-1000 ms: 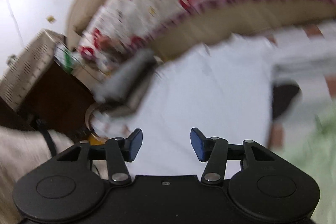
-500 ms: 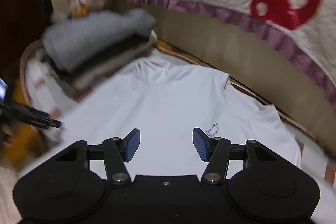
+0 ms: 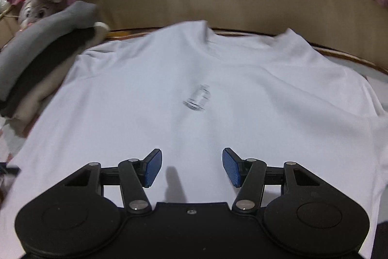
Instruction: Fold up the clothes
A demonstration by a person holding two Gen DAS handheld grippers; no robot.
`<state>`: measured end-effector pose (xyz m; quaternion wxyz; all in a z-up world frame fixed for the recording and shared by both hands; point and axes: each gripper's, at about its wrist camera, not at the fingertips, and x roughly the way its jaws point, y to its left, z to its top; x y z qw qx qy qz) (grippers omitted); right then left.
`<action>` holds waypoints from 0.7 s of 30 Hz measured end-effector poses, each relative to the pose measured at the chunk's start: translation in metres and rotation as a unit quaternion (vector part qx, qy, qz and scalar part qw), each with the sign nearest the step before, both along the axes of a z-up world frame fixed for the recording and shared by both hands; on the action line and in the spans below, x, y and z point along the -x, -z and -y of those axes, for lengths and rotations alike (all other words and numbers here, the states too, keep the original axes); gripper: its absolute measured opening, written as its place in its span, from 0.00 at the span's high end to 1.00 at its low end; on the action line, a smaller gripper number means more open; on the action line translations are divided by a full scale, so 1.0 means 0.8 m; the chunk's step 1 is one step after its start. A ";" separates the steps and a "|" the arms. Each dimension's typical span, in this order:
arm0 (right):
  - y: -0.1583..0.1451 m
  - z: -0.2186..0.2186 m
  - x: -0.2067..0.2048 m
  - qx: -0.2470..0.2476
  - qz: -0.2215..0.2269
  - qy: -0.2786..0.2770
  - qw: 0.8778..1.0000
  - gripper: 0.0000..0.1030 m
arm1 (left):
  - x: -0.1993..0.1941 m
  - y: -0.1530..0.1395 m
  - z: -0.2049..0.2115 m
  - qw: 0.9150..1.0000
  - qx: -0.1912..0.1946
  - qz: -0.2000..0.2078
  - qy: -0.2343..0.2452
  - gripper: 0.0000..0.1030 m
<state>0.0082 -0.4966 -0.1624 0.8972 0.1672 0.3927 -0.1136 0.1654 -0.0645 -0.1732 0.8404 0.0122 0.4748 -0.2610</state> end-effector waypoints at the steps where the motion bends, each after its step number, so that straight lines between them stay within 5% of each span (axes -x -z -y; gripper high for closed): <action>1: 0.003 0.001 -0.001 0.005 -0.001 0.002 1.000 0.41 | 0.004 -0.009 -0.001 1.000 0.010 0.020 0.002 0.98; 3: 0.010 0.006 0.002 -0.005 0.001 -0.002 1.000 0.41 | 0.025 -0.037 0.006 0.995 -0.003 0.097 0.023 0.98; 6: 0.017 0.011 0.006 -0.010 0.005 -0.009 1.000 0.41 | 0.039 -0.092 0.006 0.986 0.013 0.162 0.041 0.98; 10: 0.019 0.010 0.008 0.007 0.002 -0.027 1.000 0.41 | 0.028 -0.201 0.014 0.957 -0.004 0.280 0.079 0.98; 13: 0.018 0.009 0.000 0.018 -0.013 -0.044 0.999 0.41 | -0.025 -0.281 0.030 0.933 -0.033 0.346 0.091 0.98; 17: 0.017 0.007 -0.011 0.033 -0.033 -0.067 0.997 0.39 | -0.118 -0.349 0.055 0.919 -0.088 0.376 0.084 0.98; 21: 0.015 0.005 -0.022 0.048 -0.054 -0.090 0.993 0.39 | -0.225 -0.357 0.077 0.920 -0.153 0.359 0.042 0.98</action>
